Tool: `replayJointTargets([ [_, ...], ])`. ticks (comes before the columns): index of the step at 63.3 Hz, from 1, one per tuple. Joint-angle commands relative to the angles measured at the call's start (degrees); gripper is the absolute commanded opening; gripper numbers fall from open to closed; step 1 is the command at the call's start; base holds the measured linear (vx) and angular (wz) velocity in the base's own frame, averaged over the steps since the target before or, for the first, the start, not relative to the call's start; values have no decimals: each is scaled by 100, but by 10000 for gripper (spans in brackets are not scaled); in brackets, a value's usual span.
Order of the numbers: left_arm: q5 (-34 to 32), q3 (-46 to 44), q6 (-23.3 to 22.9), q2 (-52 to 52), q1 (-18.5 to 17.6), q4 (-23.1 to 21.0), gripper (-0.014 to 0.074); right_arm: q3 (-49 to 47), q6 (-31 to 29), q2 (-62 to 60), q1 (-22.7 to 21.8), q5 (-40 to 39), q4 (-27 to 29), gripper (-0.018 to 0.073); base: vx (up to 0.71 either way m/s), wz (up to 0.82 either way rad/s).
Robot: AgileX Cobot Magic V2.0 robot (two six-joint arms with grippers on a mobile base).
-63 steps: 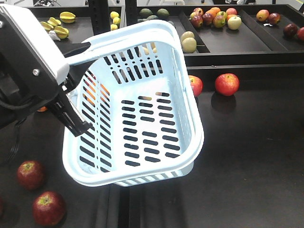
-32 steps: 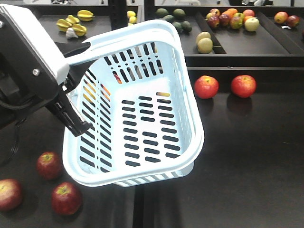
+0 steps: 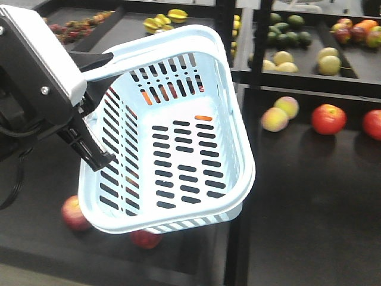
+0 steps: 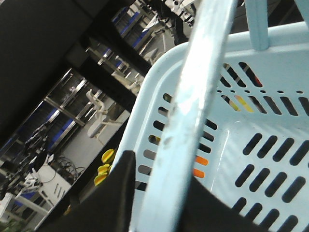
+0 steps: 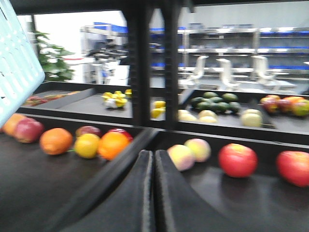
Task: Pick three apples into basket with both arms
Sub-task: 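Back the base away and turn while holding the basket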
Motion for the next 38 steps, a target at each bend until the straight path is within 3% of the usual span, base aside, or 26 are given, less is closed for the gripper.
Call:
replayJointTargets([
  [1, -175, -182, -41, -126, -28, -36, -8, 80, -30, -61, -24, -421, -50, -9, -3, 50],
  [38, -175, -182, -41, -126, -28, -36, -8, 80, -30, -61, -24, -421, -50, -9, -4, 48],
])
